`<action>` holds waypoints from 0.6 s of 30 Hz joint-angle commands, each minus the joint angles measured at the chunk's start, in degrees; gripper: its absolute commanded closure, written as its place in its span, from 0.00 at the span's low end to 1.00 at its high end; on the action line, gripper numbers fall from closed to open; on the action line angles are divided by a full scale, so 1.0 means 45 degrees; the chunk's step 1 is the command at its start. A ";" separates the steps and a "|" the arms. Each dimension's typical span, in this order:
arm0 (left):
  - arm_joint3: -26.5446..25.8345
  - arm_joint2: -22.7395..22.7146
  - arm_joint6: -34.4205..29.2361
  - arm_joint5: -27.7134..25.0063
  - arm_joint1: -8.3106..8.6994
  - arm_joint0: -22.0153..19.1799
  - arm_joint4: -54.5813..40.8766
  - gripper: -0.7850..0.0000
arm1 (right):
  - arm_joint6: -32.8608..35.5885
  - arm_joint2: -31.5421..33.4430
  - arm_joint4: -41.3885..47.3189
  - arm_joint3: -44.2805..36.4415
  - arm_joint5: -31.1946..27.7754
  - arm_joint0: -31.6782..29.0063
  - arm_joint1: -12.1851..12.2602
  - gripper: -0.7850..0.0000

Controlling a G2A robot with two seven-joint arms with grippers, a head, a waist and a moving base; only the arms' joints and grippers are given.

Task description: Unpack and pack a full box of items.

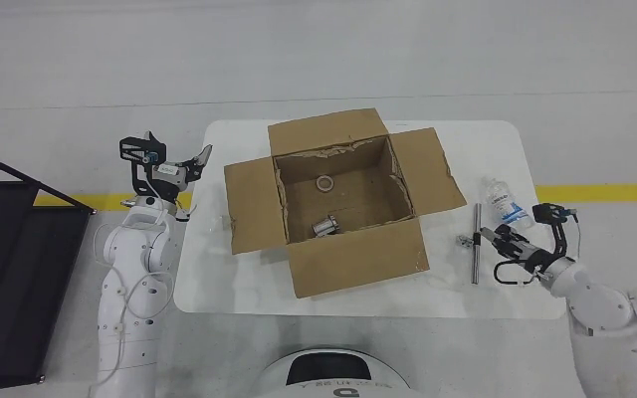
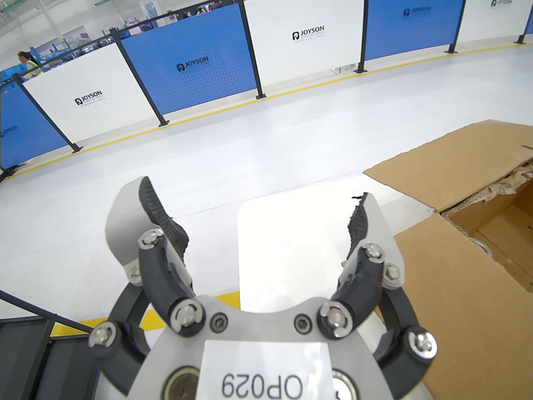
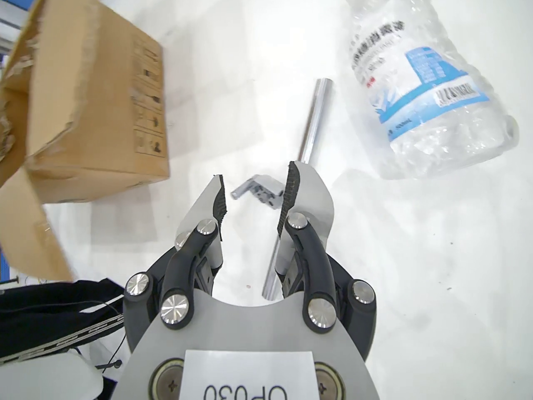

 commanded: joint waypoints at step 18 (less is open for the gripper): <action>0.0001 0.0000 0.0000 -0.0006 0.0000 0.0000 0.0000 0.00 | 0.2051 -0.0022 0.4240 0.0374 -0.3352 0.0229 0.0238 0.00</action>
